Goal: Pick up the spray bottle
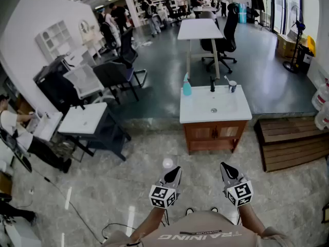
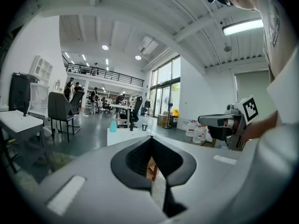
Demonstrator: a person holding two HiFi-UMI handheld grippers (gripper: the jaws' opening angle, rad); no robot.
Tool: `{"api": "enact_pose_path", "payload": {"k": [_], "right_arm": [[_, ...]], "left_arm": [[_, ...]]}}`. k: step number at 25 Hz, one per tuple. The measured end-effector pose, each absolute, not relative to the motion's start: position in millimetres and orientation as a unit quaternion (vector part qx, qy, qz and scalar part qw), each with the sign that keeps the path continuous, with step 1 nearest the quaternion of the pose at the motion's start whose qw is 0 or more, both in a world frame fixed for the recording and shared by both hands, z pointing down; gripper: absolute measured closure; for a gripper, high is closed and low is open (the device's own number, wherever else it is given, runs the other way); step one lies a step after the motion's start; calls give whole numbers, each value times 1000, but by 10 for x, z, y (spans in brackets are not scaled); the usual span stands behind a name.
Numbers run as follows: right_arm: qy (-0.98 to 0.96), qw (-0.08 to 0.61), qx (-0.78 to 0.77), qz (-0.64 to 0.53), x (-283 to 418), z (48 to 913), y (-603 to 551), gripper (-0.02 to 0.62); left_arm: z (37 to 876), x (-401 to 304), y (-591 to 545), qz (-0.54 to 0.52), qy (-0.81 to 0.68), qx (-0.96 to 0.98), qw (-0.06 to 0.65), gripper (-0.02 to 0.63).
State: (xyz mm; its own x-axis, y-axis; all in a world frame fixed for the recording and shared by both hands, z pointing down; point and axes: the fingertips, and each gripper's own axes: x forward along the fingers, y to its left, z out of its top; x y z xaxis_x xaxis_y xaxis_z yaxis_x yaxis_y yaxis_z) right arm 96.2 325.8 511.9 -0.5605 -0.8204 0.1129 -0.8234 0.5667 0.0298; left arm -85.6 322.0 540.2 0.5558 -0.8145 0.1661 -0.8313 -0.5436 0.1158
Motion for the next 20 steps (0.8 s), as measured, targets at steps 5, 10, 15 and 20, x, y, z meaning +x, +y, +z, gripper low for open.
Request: {"api": "enact_pose_path", "payload": {"k": [5, 10, 15, 20], "right_arm": [[-883, 54, 466, 18, 966, 5141, 3275, 594], [-891, 63, 450, 2, 926, 5117, 3237, 594], [-901, 73, 427, -17, 846, 5048, 3195, 594], [-905, 70, 420, -5, 933, 5081, 3124, 594]], "left_arm": [[5460, -829, 3291, 52, -469, 876, 99, 588], [5439, -847, 3254, 43, -482, 870, 95, 588], [5392, -779, 3216, 35, -488, 867, 94, 588], [5458, -682, 3209, 33, -496, 862, 100, 588]]}}
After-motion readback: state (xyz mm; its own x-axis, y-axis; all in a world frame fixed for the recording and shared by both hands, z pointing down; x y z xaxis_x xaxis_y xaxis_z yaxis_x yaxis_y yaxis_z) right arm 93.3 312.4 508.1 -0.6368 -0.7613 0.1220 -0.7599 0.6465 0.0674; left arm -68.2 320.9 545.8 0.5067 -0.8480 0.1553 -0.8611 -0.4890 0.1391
